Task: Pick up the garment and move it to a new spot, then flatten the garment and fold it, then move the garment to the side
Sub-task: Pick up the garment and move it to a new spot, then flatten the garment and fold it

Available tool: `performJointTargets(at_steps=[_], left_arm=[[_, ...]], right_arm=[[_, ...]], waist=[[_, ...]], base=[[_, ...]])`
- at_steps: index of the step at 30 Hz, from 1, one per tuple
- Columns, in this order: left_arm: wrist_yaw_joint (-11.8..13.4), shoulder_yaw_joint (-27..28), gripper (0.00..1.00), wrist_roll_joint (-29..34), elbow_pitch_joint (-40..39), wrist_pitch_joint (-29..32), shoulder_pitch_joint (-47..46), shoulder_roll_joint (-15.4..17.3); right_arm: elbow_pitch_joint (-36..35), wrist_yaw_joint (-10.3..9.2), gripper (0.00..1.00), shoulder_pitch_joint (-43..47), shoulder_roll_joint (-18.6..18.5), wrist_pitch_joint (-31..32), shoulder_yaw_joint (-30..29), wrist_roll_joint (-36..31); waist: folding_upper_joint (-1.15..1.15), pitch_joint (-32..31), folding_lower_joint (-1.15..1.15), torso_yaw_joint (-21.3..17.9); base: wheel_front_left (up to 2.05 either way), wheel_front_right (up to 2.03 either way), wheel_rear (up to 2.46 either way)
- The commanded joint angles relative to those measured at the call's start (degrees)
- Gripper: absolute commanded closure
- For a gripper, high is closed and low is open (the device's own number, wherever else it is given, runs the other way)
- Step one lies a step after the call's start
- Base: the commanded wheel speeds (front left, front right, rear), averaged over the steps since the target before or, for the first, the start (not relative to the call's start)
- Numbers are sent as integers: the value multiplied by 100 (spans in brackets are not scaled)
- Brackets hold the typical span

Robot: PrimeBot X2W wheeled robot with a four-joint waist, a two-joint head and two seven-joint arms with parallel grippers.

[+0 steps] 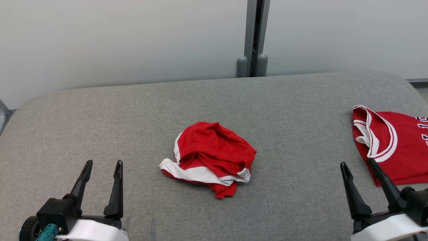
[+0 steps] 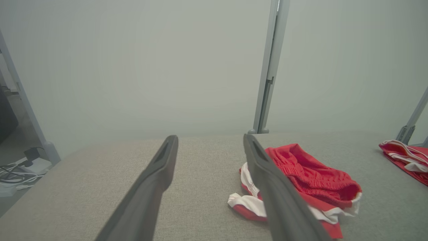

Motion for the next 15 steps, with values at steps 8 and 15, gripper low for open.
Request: performJointTargets(at_steps=[8,15], left_arm=[[61,-27,0,28,-120,75,-5,52],[98,-46,0,-10,-140,75,-8,36]], right_arm=[[-39,-2,0,58,16,35,-48,-18],[-19,-2,0,49,30,39,-79,-26]], waist=[[0,4,0,11],[0,-10,0,8]], base=[[0,0,0],[0,0,0]])
